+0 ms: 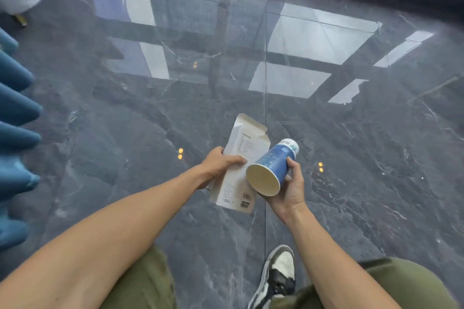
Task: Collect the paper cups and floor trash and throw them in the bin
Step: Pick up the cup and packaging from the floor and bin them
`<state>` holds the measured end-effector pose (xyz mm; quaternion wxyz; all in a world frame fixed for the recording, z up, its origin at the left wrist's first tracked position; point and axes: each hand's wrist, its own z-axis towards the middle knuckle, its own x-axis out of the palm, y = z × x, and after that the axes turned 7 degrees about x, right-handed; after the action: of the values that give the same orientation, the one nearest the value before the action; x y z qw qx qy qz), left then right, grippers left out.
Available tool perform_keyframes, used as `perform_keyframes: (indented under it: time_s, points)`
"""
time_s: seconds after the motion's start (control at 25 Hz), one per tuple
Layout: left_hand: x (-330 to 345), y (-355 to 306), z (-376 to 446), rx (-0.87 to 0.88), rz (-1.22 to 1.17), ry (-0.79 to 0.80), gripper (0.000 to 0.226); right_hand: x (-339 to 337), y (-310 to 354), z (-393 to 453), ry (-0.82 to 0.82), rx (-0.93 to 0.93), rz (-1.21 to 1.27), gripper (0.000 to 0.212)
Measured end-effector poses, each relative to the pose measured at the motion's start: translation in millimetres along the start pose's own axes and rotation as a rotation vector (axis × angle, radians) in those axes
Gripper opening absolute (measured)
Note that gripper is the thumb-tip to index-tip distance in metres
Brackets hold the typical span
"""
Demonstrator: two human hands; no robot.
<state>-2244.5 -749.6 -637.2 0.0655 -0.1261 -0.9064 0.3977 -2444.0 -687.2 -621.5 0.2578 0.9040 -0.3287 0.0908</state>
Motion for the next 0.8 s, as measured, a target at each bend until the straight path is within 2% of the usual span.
perform_keyframes:
  time_s: [0.08, 0.12, 0.28, 0.4, 0.56, 0.64, 0.8]
  points:
    - [-9, -27, -65, 0.002, -0.069, -0.077, 0.081, 31, 13, -67, 0.010, 0.006, -0.061, 0.060]
    - [-17, -46, -106, 0.001, -0.099, -0.110, 0.081, 51, 21, -106, 0.015, 0.012, -0.108, 0.064]
    - [-37, -112, -252, 0.000, -0.261, -0.211, 0.056, 118, 46, -237, 0.015, 0.006, -0.409, 0.063]
    - [-54, -157, -365, 0.007, -0.322, -0.325, 0.060, 173, 53, -343, -0.065, -0.059, -0.702, 0.083]
    - [-77, -191, -485, 0.064, -0.367, -0.459, 0.071, 242, 42, -458, 0.017, -0.204, -0.922, 0.055]
    - [-84, -189, -532, 0.088, -0.413, -0.509, 0.085, 262, 26, -500, 0.092, -0.253, -1.005, 0.051]
    - [-86, -163, -630, 0.145, -0.477, -0.655, 0.099, 276, -22, -574, 0.218, -0.361, -1.129, 0.052]
